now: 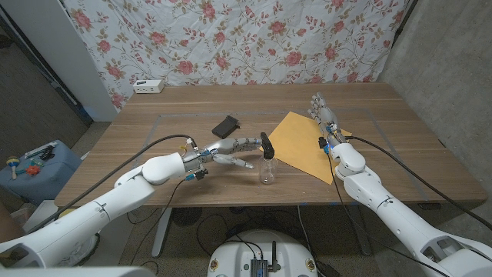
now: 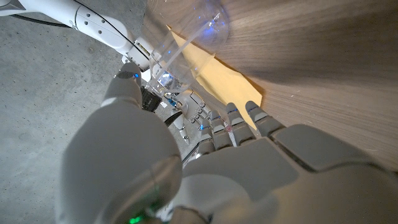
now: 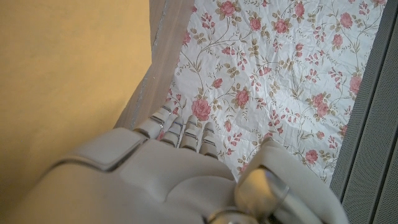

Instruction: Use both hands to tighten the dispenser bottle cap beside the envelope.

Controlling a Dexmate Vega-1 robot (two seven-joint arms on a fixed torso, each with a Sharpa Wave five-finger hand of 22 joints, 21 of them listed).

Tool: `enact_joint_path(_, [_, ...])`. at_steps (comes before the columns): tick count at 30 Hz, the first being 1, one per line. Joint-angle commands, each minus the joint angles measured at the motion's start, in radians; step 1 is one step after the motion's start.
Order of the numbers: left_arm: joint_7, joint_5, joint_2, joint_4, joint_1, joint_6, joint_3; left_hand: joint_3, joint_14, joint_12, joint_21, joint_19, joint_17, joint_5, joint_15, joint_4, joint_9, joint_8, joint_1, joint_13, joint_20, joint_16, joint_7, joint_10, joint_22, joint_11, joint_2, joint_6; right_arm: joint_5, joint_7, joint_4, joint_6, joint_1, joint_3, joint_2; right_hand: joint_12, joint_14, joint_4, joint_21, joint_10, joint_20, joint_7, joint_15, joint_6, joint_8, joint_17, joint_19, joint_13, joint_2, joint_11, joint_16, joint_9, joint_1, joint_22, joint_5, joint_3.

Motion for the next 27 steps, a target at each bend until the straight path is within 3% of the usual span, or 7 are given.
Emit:
enact_joint_path(1, [-0.015,0.027,-0.031,0.057,-0.023,-0.050,0.031,-0.009,0.008,0.000,0.004,0.005,0.002,0.010,-0.074,0.000,0.003,0.005,0.018,0.005,-0.007,0.004,-0.006,0.011,0.003,-0.004,-0.001,0.002,-0.007,0.005,-0.001,-0.002,0.007,-0.006,0.000,0.001,-0.007,0.001,0.004,0.000,-0.067,0.001,-0.024,0.004,0.004,0.000,-0.003,0.001,0.002,0.002,0.004,0.002,-0.002,0.005,0.006,-0.002])
enact_joint_path(27, [-0.051,0.034,-0.130,0.204,-0.094,-0.116,0.091,-0.051,0.038,0.002,0.001,-0.010,0.001,0.032,-0.089,0.007,0.003,0.005,0.055,0.005,-0.023,0.007,-0.014,0.036,0.003,-0.010,-0.002,0.017,-0.006,0.004,-0.003,-0.007,0.008,-0.006,0.000,0.001,-0.008,-0.001,0.005,-0.001,-0.066,0.003,-0.025,0.002,0.004,0.000,-0.003,0.002,0.003,-0.001,0.004,0.002,-0.005,0.004,0.008,-0.002])
